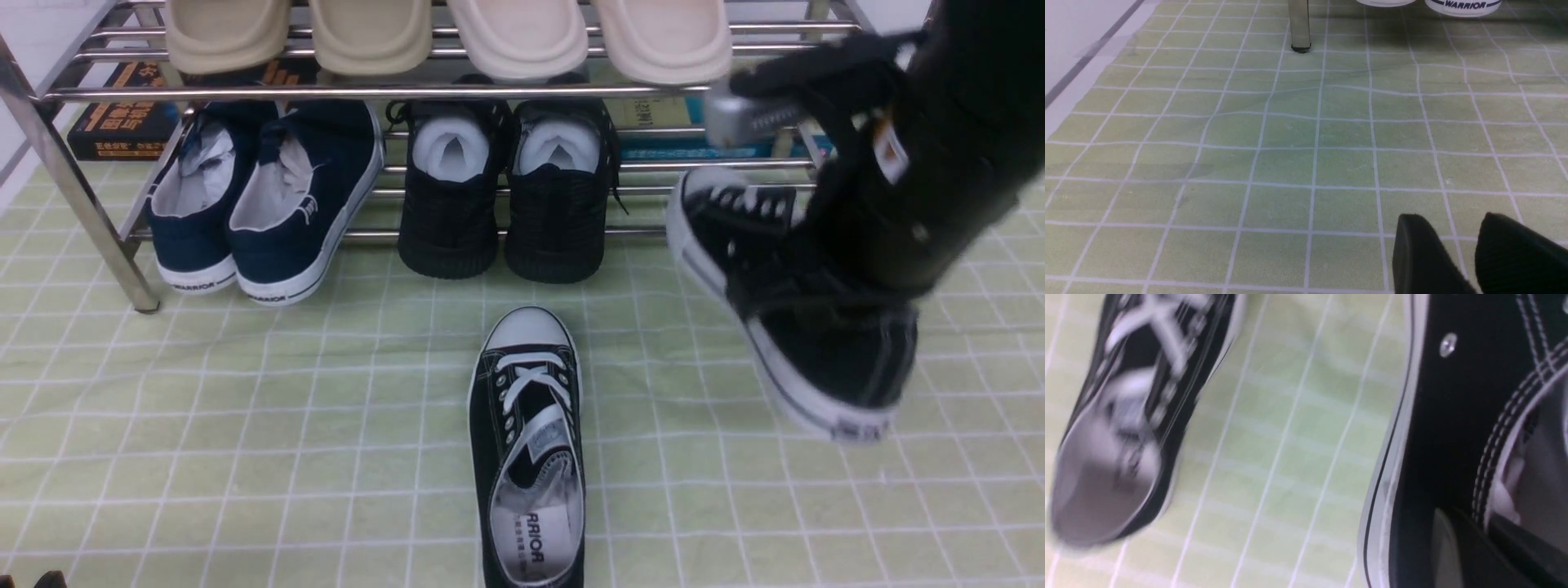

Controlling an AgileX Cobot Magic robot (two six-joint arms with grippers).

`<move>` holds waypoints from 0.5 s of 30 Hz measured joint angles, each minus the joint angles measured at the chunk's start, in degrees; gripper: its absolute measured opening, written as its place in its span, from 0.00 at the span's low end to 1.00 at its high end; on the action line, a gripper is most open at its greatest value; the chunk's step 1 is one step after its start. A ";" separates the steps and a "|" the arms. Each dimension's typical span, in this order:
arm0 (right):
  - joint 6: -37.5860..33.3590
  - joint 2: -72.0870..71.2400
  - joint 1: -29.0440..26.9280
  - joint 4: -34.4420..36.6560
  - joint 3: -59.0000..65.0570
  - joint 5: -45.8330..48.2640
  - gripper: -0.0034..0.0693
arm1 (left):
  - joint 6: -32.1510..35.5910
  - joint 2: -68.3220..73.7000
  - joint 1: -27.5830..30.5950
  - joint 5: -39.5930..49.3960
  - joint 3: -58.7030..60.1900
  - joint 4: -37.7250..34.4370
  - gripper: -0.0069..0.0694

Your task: Take the shoes off the shelf with your hand from the green coffee tablecloth.

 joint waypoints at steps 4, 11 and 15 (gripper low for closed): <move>5.26 -3.14 6.38 -0.30 6.03 0.39 0.06 | 0.00 0.00 0.00 0.00 0.00 0.00 0.40; 14.14 -0.61 12.94 -4.11 8.95 -2.88 0.06 | 0.00 0.00 0.00 0.00 0.00 0.00 0.40; 16.09 2.53 13.42 -6.18 8.95 -8.31 0.06 | 0.00 0.00 0.00 0.00 0.00 0.00 0.40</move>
